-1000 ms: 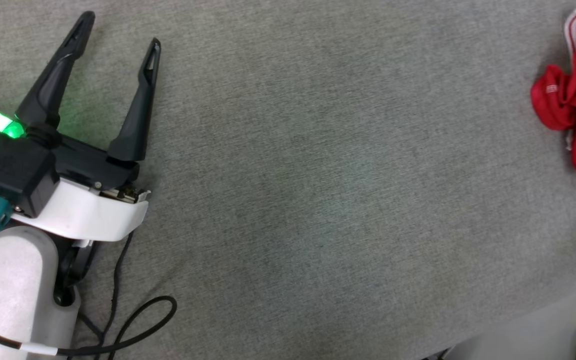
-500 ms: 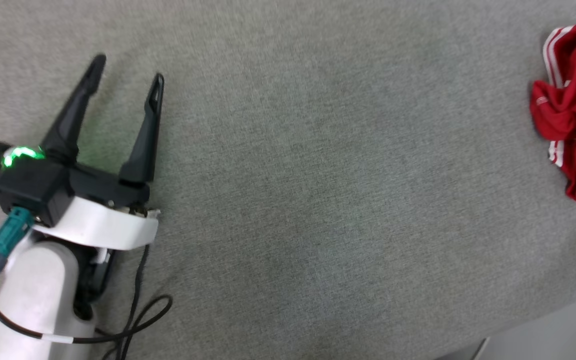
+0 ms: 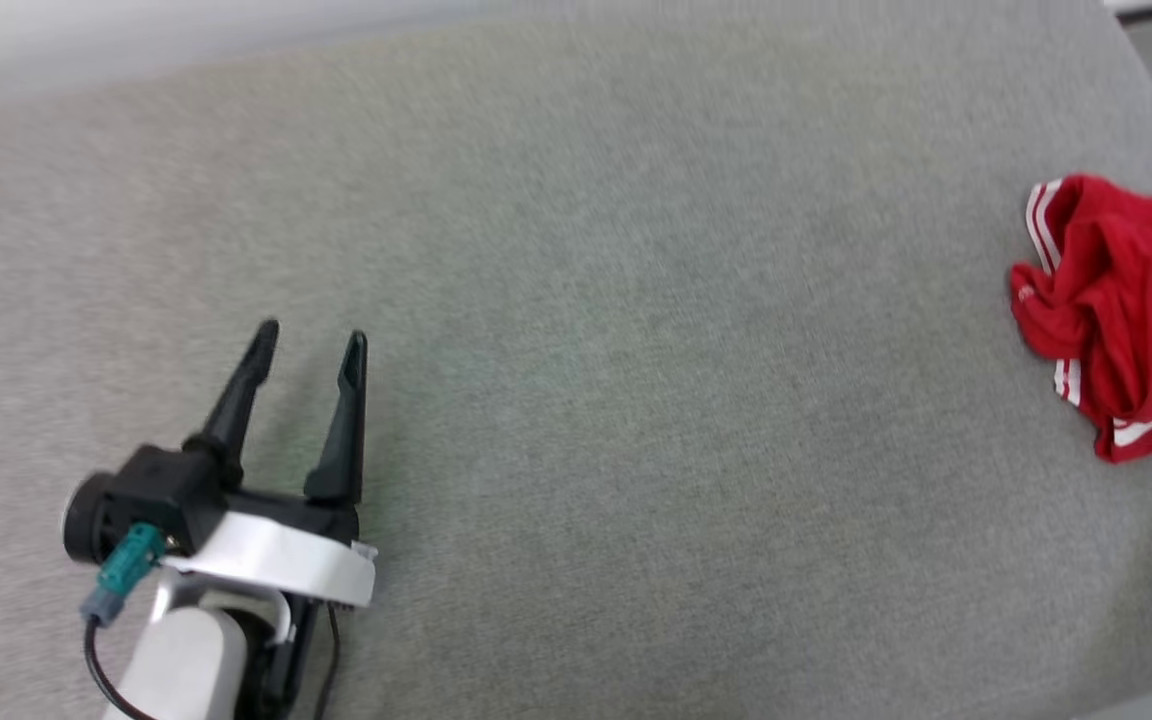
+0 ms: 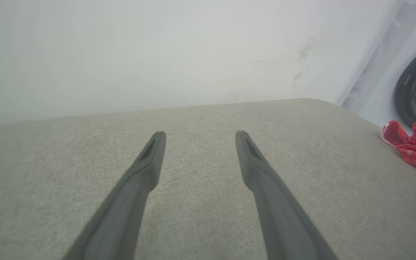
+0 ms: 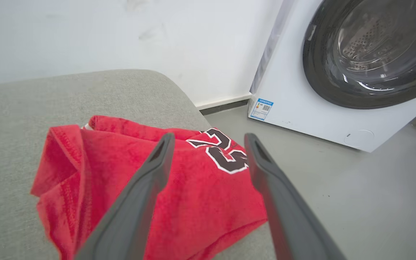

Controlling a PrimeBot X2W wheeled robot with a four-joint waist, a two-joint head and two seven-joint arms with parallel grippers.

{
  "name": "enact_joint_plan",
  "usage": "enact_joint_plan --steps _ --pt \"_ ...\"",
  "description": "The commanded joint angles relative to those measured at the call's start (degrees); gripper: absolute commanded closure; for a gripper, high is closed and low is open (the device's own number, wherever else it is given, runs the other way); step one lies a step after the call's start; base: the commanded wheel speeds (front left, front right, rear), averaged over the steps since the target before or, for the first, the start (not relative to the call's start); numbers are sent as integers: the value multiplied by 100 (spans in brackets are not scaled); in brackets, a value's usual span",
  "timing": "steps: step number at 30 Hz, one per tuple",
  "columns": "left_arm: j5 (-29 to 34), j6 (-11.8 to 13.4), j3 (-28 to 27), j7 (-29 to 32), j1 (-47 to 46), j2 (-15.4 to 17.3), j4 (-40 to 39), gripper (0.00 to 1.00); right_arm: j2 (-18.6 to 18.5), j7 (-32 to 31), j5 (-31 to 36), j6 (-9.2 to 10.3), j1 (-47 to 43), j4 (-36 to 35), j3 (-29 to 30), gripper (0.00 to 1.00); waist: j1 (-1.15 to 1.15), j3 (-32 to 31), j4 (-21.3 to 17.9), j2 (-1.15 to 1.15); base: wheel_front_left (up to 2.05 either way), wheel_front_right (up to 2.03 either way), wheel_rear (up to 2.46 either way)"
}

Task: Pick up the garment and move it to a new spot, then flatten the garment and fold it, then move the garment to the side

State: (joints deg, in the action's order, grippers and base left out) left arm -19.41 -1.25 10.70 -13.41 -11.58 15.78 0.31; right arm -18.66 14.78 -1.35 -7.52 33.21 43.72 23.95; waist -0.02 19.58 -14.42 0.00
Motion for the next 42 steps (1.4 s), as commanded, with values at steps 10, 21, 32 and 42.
enact_joint_plan --steps 10,21,32,42 --pt "-129 179 -122 -149 609 -278 393 0 838 -54 -279 7 -1509 -1580 -615 0 2 -943 639 0 0 0 0" --pt "-73 230 -328 -185 981 -388 629 0 1338 -457 -390 7 -2752 -3296 -1552 0 2 -1369 989 0 0 0 0" --pt "198 116 -507 -182 1176 -499 571 0 1541 -880 -506 6 -3470 -4649 -2222 0 2 -1515 1148 0 0 0 0" --pt "469 28 -553 -182 1364 -667 414 0 1579 -1132 -514 6 -3983 -5195 -2203 0 2 -1657 1226 0 0 0 0"
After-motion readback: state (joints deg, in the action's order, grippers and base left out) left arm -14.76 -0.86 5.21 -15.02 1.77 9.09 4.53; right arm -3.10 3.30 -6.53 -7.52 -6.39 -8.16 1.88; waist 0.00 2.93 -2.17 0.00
